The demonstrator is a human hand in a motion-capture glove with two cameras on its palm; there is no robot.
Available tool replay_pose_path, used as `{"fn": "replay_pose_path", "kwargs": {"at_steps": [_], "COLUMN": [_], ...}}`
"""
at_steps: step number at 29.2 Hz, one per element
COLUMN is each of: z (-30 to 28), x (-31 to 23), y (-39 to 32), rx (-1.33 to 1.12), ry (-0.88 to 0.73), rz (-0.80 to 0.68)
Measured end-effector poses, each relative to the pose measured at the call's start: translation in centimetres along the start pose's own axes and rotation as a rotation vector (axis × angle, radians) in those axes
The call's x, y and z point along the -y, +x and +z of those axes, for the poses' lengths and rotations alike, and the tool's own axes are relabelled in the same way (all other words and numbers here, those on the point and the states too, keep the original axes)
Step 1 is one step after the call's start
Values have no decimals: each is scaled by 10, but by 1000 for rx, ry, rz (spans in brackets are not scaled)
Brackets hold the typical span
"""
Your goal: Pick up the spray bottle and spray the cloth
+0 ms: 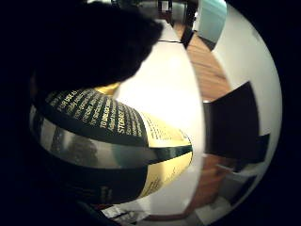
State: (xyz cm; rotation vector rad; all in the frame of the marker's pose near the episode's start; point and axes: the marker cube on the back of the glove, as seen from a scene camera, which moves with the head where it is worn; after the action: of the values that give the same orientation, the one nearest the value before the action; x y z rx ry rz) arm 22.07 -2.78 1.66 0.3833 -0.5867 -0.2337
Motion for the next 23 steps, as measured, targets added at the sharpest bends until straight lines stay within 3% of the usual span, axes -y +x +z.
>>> {"fn": "replay_pose_path", "kwargs": {"at_steps": [11, 23], "z": [-23, -15], "x": [17, 3], "y": [18, 29], "rx": [-532, -502], "ry": [-123, -161], "rz": [15, 43]}}
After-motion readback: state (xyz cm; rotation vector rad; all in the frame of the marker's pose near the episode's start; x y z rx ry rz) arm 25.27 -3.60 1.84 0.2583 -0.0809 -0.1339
